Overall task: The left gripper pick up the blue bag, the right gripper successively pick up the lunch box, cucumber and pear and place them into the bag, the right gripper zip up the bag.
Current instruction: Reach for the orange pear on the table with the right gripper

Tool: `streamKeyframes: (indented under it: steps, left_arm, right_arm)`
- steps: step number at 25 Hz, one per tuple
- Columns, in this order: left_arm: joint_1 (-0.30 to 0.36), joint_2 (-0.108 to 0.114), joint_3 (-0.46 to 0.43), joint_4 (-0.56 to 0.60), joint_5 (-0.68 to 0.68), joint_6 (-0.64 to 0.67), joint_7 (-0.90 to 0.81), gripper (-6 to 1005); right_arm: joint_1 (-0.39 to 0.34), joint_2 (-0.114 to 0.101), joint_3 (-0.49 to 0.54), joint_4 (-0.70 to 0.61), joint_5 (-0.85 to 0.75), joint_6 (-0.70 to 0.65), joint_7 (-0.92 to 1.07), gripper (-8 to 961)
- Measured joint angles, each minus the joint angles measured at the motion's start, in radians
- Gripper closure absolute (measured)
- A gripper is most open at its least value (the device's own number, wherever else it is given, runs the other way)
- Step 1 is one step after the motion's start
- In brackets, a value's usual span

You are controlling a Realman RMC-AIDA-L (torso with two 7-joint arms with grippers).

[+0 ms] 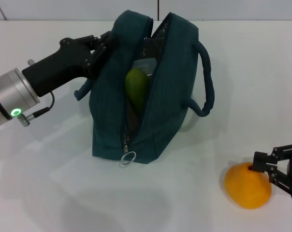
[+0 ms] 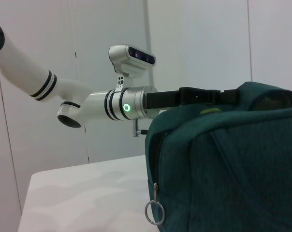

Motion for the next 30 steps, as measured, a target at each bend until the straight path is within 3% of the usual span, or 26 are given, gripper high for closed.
streamKeyframes:
  steps: [4, 30]
  left_arm:
    - [0.002, -0.001, 0.000, 0.000, 0.000, 0.001, 0.000, 931]
    - [0.003, -0.003, 0.002, 0.000, 0.000, 0.007, 0.000, 930]
  right_arm:
    - [0.000, 0.000, 0.000, 0.000, -0.001, 0.000, 0.001, 849]
    - [0.008, 0.006, -0.001, 0.001, -0.035, -0.002, 0.022, 850]
